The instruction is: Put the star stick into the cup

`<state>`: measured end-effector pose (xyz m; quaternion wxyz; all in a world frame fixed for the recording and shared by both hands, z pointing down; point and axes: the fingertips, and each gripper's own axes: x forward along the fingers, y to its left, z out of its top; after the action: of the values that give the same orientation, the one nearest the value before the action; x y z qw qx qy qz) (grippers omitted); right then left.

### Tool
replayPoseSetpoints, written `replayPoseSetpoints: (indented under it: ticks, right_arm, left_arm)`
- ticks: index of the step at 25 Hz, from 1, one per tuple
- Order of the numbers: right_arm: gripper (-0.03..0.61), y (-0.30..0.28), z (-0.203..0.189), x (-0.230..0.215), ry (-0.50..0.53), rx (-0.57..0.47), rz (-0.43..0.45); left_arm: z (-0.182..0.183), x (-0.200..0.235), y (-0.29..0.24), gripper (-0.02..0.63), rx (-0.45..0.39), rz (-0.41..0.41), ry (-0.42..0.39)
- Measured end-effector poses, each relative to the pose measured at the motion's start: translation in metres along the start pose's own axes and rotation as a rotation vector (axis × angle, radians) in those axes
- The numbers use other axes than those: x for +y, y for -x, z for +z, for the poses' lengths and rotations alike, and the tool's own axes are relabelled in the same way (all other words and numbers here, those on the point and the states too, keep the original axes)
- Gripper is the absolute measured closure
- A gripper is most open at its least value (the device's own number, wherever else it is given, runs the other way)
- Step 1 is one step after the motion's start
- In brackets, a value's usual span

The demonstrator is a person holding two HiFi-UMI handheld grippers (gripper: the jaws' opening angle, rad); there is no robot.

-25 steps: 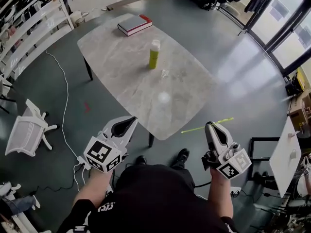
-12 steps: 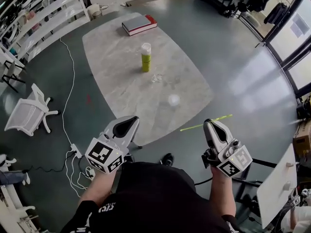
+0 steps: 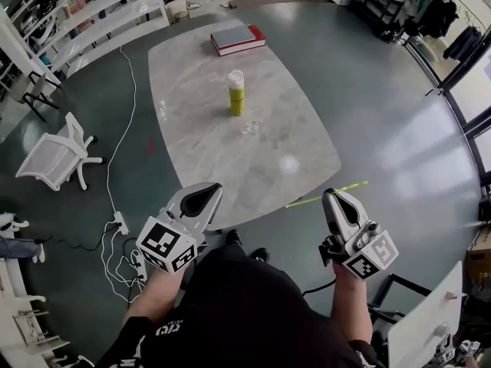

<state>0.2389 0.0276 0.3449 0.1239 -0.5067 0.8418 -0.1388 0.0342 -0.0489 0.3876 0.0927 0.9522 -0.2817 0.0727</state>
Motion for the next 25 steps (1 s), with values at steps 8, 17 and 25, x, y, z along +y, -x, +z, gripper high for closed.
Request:
replayPoseSetpoints:
  ticks: [8, 17, 25]
  right_arm:
    - [0.558, -0.045, -0.001, -0.026, 0.008, 0.03, 0.015]
    - [0.558, -0.105, 0.011, -0.043, 0.047, 0.042, 0.009]
    - [0.558, -0.148, 0.012, -0.071, 0.03, 0.059, 0.033]
  left_arm:
    - [-0.001, 0.042, -0.024, 0.612, -0.01, 0.032, 0.006]
    - [0.01, 0.079, -0.049, 0.612, -0.022, -0.01, 0.003]
    - [0.004, 0.102, -0.078, 0.612, 0.002, -0.006, 0.004]
